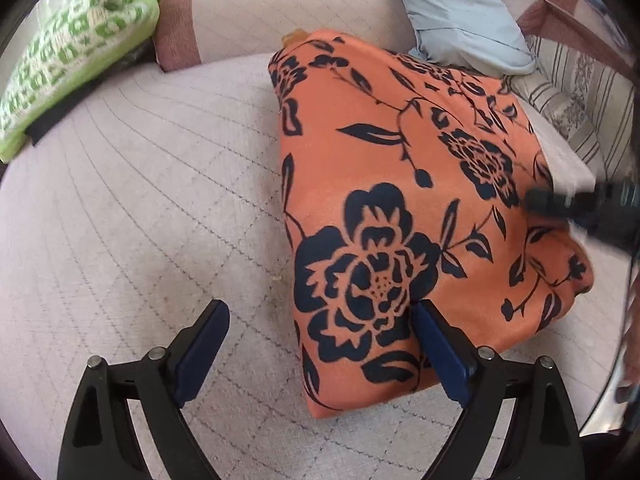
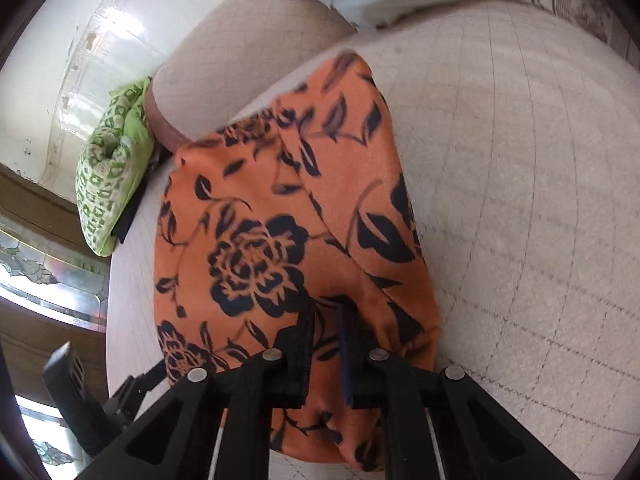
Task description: Fold small clothes
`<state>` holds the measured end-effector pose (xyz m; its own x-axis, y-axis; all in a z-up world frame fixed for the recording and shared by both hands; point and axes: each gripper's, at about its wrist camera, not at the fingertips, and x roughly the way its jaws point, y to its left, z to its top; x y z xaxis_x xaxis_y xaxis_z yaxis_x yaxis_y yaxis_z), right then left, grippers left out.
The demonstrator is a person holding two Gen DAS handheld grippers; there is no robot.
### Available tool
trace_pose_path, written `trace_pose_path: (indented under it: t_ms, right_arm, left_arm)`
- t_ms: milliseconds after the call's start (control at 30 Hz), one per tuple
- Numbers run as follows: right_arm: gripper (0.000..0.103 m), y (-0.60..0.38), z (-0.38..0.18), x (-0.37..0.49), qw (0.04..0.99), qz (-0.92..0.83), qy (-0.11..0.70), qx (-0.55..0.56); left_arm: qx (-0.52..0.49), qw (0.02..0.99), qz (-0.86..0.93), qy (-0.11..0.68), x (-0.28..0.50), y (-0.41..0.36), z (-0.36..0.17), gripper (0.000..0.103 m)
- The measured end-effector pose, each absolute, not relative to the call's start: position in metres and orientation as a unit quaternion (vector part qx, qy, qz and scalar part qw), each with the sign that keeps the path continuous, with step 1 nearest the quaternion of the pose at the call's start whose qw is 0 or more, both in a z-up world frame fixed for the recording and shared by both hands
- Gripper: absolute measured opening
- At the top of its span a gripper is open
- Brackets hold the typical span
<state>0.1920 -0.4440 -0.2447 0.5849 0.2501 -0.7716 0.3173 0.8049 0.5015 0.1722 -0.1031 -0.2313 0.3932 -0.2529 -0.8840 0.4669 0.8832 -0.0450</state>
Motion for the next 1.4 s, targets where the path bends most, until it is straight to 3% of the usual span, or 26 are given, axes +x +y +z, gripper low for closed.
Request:
trace_pose_path:
  t_ms: [100,300,500,633,833,967,1233,1400]
  right_arm:
    - [0.017,-0.430,-0.218,0.218,0.853,-0.003,0.436,0.287]
    - [0.017,-0.388,-0.196,0.311,0.846,0.073,0.475,0.229]
    - [0.016,-0.360,-0.245,0.382,0.809,0.083,0.531,0.239]
    - [0.015,-0.370,-0.267,0.400,0.813,0.049,0.516,0.266]
    - [0.015,-0.404,-0.230,0.360,0.836,0.032,0.458,0.300]
    - [0.015,-0.440,-0.206,0.315,0.855,0.011,0.423,0.299]
    - [0.015,-0.533,-0.261,0.285,0.813,-0.113,0.457,0.343]
    - [0.016,-0.529,-0.237,0.253,0.831,-0.095,0.429,0.341]
  left_arm:
    - [0.144,0.827,-0.227,0.493,0.164,-0.111,-0.227,0.093]
    - [0.171,0.818,-0.234,0.496,0.165,-0.111,-0.220,0.093]
    - [0.146,0.817,-0.235,0.506,0.177,-0.099,-0.226,0.094]
    - [0.147,0.814,-0.241,0.507,0.178,-0.093,-0.226,0.094]
    - [0.114,0.804,-0.248,0.528,0.193,-0.083,-0.231,0.094]
    - [0.105,0.834,-0.227,0.492,0.196,-0.072,-0.219,0.094]
    - [0.115,0.818,-0.251,0.504,0.202,-0.082,-0.230,0.094]
    - [0.100,0.831,-0.246,0.489,0.213,-0.074,-0.221,0.094]
